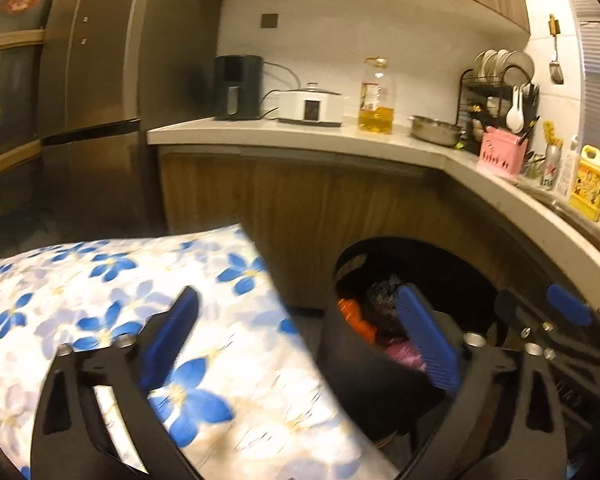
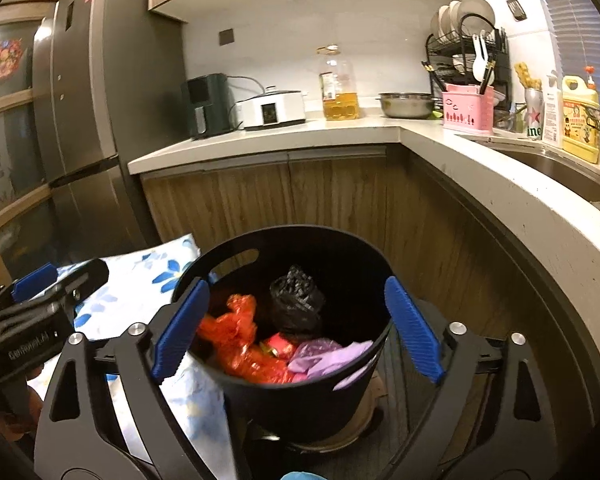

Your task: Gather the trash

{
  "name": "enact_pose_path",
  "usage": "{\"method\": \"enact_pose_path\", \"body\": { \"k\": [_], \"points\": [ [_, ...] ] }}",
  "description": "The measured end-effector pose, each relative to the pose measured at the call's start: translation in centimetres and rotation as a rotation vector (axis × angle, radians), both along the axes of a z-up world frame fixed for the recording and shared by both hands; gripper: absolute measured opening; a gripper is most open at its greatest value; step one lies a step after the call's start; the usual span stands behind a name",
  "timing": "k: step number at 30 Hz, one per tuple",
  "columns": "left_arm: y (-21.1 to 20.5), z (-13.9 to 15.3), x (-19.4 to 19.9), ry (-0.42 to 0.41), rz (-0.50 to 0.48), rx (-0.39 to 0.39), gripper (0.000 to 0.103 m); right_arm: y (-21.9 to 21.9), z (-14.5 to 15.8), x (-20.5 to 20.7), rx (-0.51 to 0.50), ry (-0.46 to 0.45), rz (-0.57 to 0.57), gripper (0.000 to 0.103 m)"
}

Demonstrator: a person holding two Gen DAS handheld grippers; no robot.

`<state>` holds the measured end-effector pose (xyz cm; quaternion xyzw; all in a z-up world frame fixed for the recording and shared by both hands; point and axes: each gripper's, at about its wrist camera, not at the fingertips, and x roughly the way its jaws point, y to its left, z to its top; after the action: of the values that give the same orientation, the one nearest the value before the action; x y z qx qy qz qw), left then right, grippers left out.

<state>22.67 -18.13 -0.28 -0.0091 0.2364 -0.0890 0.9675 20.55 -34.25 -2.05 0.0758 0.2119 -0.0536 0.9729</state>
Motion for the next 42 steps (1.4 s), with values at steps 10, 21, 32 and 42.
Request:
{"method": "enact_pose_path", "body": {
  "k": [10,21,32,42],
  "points": [
    [3.9,-0.4,-5.6,-0.005,0.02,0.047,0.097,3.4,0.3,-4.8,-0.012,0.034,0.004,0.098],
    [7.3,-0.4,-12.1,-0.035,-0.016,0.032,0.097,7.6,0.7,-11.1,-0.032,0.029,-0.002,0.098],
    [10.3,-1.6,-16.4,-0.025,-0.045,0.02,0.097,10.9,0.4,-16.6,-0.057,0.001,-0.002,0.098],
    [12.4,-2.1,-18.4,-0.024,-0.014,0.025,0.097,13.3,-0.2,-18.7,-0.081,-0.001,0.038,0.098]
  ]
}}
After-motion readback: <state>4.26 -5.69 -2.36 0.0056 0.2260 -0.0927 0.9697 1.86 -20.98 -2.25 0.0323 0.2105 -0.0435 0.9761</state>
